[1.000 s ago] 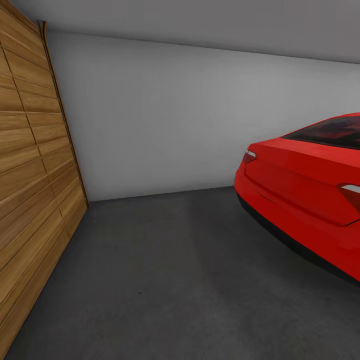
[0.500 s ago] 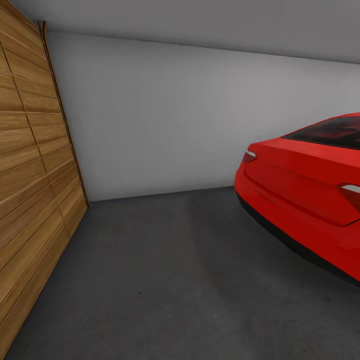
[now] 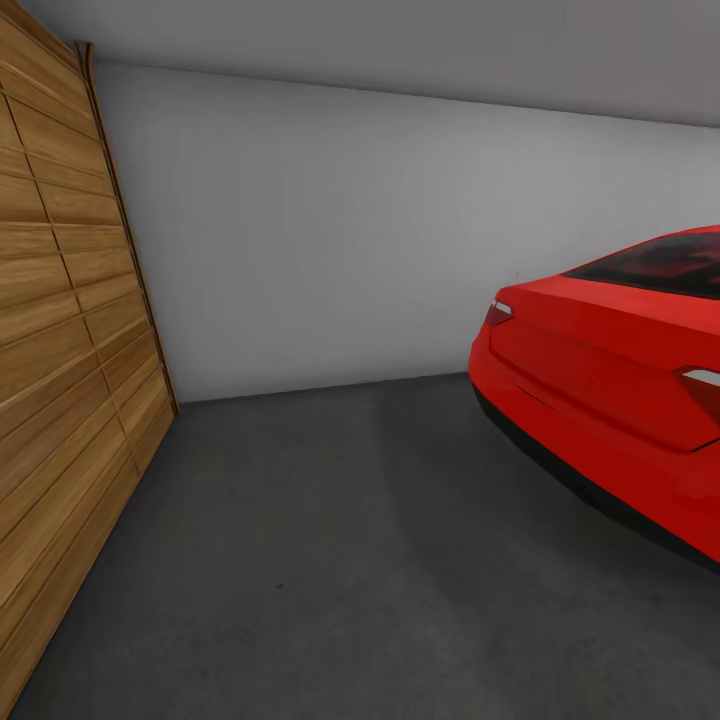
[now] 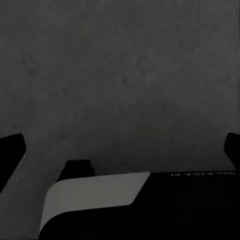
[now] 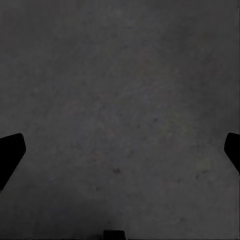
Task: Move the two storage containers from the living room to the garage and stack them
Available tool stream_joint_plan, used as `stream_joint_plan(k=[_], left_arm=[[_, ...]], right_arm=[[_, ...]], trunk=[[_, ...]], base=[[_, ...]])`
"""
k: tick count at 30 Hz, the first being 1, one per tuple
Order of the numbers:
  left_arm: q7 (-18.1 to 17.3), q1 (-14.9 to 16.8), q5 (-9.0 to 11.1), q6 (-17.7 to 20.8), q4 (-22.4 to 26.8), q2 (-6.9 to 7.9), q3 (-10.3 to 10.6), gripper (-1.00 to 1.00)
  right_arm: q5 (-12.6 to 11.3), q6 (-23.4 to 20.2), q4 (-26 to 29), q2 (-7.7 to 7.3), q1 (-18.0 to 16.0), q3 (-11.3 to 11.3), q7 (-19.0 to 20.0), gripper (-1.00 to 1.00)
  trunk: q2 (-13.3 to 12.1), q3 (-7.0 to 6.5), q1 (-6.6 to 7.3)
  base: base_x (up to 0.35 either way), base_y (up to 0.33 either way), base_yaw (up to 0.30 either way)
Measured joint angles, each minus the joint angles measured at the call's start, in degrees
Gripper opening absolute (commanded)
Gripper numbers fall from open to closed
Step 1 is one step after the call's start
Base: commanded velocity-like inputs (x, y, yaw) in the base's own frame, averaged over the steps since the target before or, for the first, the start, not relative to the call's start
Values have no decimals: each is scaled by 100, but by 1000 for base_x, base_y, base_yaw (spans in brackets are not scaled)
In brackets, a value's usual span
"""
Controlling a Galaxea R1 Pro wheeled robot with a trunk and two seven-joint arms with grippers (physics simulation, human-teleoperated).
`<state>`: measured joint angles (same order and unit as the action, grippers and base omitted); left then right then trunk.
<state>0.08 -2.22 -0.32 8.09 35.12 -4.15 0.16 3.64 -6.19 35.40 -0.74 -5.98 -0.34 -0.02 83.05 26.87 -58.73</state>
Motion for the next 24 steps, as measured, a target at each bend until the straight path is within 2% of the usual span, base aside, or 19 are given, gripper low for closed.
stream_joint_plan(k=[4,9,12,14,17,18,24], left_arm=[[0,11,0,350,625,23,-6,100],[0,14,1,1045,1577,11,-9,100],[5,18,1,1206,1889,20,-18,100],[6,20,3,1247,2028,28,-134,100],[-16,20,14,1256,2080,-6,-553,100],[-19,20,24,1252,2083,-14,-619,100],[-36,20,122,1222,2069,-23,-712,100]], right_arm=[[9,-261,434,-54,-24,-11,2,100],[-9,-791,657,-66,-463,-23,-4,100],[-22,-962,657,-72,-636,-31,-8,100],[-28,-1005,647,-74,-690,-33,-5,100],[-41,-1007,624,-75,-721,-32,33,100],[-43,-1006,617,-74,-723,-32,41,100],[-45,-974,596,-73,-721,-30,52,100]], trunk=[[0,0,0],[0,0,0],[0,0,0],[0,0,0],[0,1,0],[0,1,0],[0,1,0]], base=[[0,0,0],[0,0,0],[0,0,0],[0,0,0],[0,0,0],[0,0,0],[0,0,0]])
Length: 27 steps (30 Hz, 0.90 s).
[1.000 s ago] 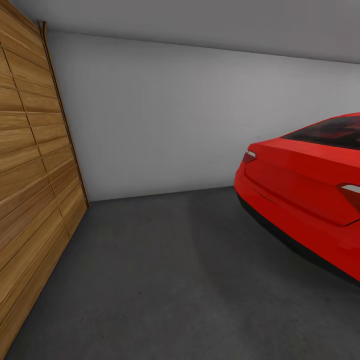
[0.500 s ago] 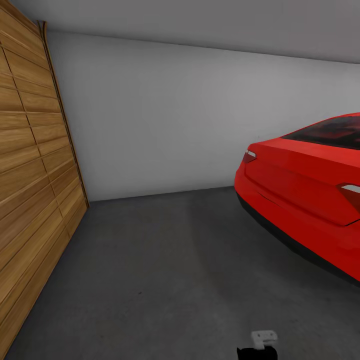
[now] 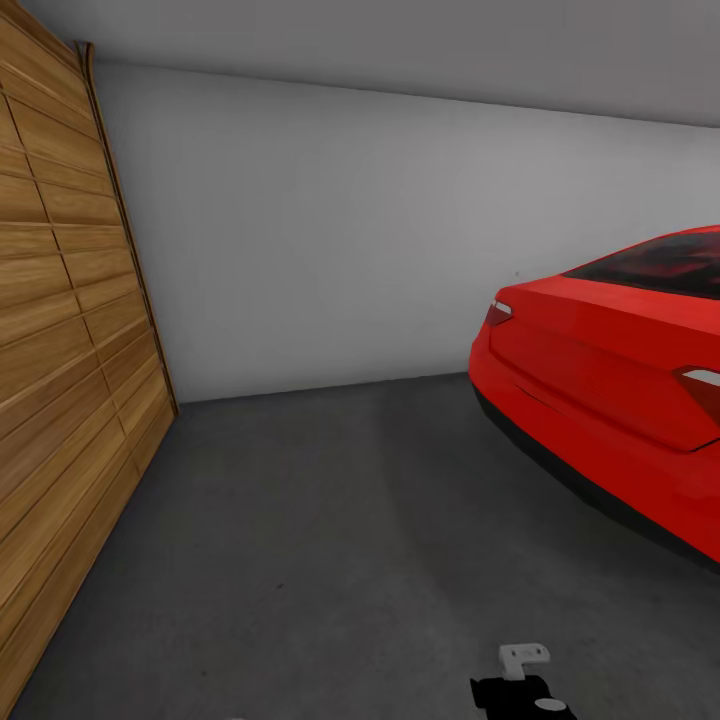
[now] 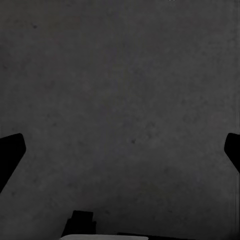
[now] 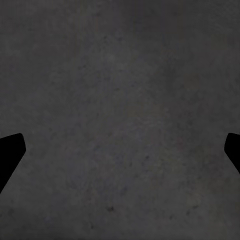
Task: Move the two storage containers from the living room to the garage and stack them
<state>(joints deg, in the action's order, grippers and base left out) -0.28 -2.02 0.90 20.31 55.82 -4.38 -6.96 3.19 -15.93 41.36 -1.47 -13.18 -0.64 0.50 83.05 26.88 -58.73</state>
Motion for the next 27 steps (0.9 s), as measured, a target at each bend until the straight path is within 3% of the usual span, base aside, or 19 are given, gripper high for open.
stream_joint_plan(k=[11,18,27], left_arm=[[4,0,28,-160,-137,13,-9,100],[8,0,29,-176,-182,38,-22,100],[54,1,15,-178,-181,36,-28,100]], right_arm=[[0,21,-186,0,6,-2,-36,100],[0,555,-421,1,7,0,-57,100],[0,644,-465,6,8,7,-58,100]], trunk=[[0,0,0],[0,0,0],[0,0,0]], base=[[0,0,41],[0,0,276],[0,0,299]])
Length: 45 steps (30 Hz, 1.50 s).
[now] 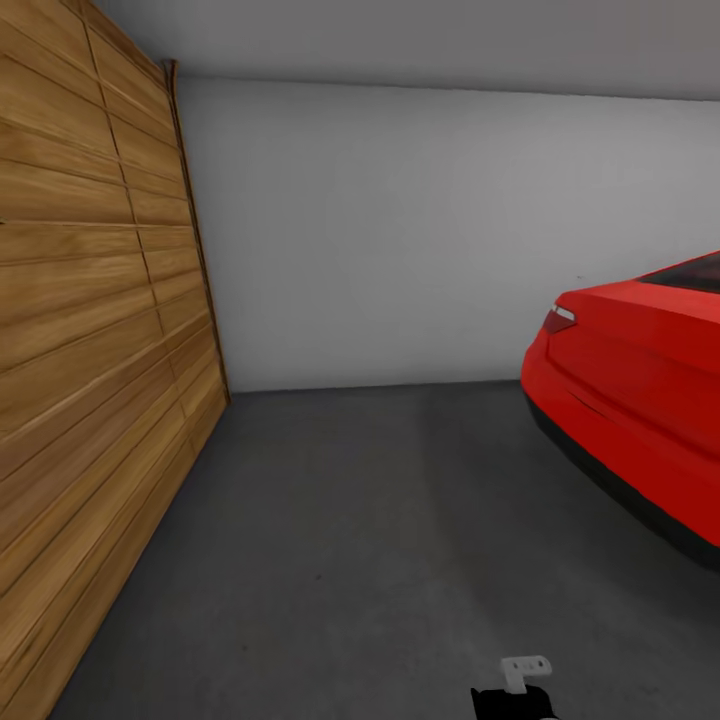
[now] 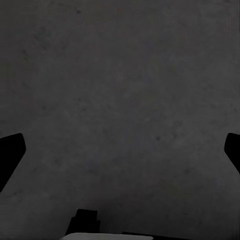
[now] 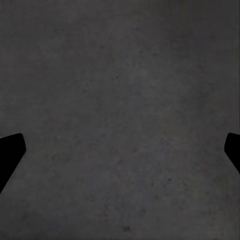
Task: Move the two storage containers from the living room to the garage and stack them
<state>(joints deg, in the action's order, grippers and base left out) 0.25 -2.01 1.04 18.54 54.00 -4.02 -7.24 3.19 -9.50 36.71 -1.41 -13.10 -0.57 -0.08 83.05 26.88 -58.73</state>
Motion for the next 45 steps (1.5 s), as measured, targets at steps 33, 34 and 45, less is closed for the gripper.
stream_joint_plan(k=[33,34,45], left_arm=[[6,0,-25,4,-2,2,5,100],[6,0,-25,5,-2,4,5,100],[14,-1,-33,18,-1,11,5,100]], right_arm=[[4,9,-1,1,-5,-10,-145,100],[3,8,-1,1,-6,-10,-152,100],[-4,12,0,24,-6,-5,-567,100]], trunk=[[0,0,-2],[0,0,-3],[0,0,-3]], base=[[-227,-13,300],[-242,-22,300],[-294,-96,300]])
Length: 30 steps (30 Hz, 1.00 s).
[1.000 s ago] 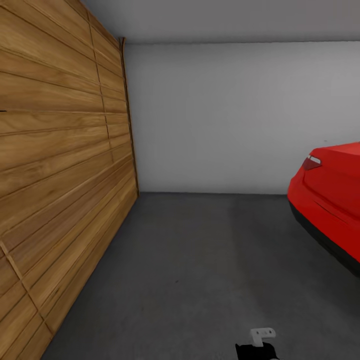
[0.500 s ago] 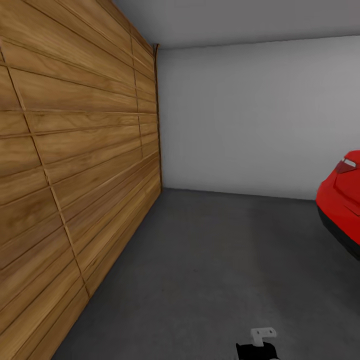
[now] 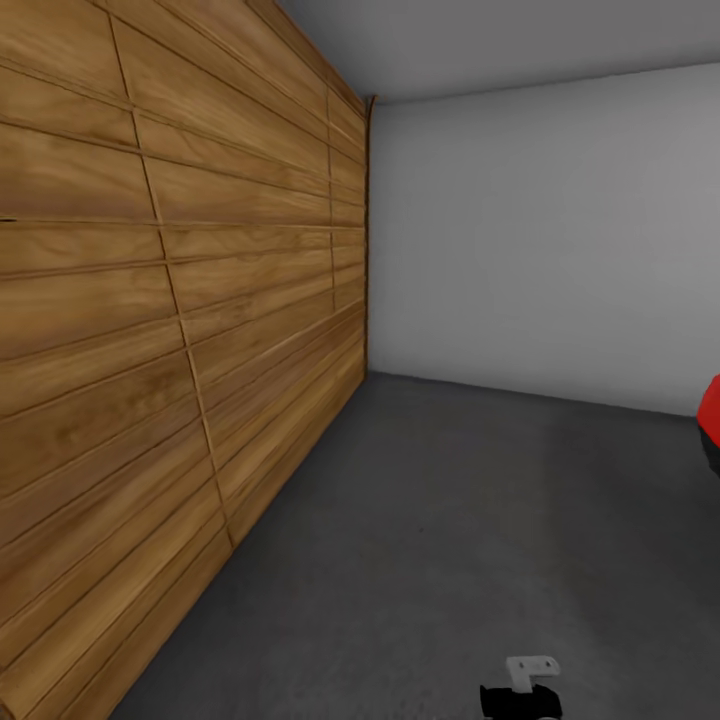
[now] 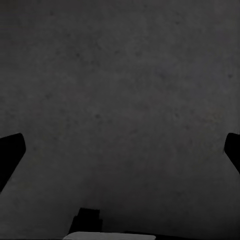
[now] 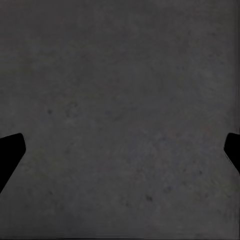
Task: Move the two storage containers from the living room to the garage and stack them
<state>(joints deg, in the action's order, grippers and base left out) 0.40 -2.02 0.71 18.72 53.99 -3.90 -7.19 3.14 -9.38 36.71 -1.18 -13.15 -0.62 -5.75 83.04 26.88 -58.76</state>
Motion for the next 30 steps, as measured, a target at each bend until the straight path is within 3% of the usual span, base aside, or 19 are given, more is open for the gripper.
stream_joint_plan(k=[30], left_arm=[[0,0,-5,8,-9,0,0,100]], right_arm=[[-4,1,0,13,1,9,-51,100]], trunk=[[0,0,1]], base=[[-248,-128,300]])
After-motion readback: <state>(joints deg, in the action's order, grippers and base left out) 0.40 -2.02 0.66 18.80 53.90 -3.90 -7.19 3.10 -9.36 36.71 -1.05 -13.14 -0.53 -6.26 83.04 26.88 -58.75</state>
